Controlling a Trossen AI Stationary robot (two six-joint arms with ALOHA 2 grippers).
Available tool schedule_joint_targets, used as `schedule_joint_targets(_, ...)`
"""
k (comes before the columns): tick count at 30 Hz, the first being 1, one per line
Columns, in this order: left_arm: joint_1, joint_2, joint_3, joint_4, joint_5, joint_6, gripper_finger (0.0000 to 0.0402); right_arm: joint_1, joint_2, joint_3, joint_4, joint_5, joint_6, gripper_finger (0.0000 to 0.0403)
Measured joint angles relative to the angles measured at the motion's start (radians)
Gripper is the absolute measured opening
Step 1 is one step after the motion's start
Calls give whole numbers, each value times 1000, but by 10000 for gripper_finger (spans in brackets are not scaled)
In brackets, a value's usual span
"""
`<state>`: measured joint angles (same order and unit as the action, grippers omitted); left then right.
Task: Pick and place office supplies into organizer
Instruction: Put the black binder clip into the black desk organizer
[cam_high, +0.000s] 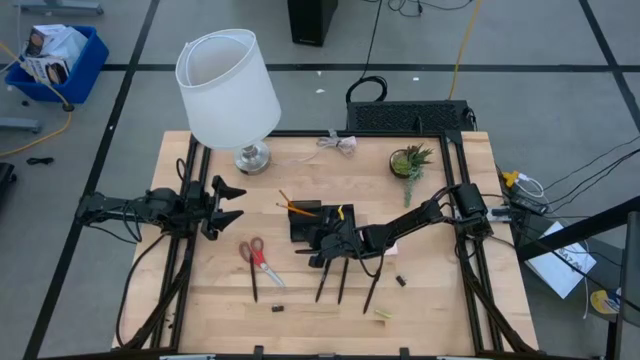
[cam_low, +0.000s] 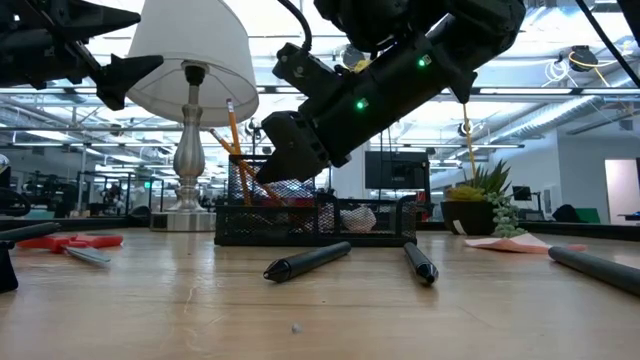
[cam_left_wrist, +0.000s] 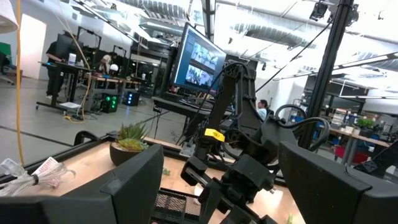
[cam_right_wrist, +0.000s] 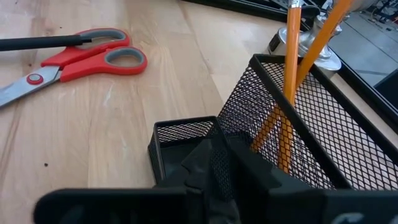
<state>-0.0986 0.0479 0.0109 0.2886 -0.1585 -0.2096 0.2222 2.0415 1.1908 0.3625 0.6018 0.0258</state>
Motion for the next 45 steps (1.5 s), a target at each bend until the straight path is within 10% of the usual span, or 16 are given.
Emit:
schedule_joint_targets(24,0,0,0,-1,0,0,319,97,-41,0,-25,-2,-11,84)
schedule_joint_targets(45,0,0,0,0,0,0,319,358,-327,0,-758,182,542,81)
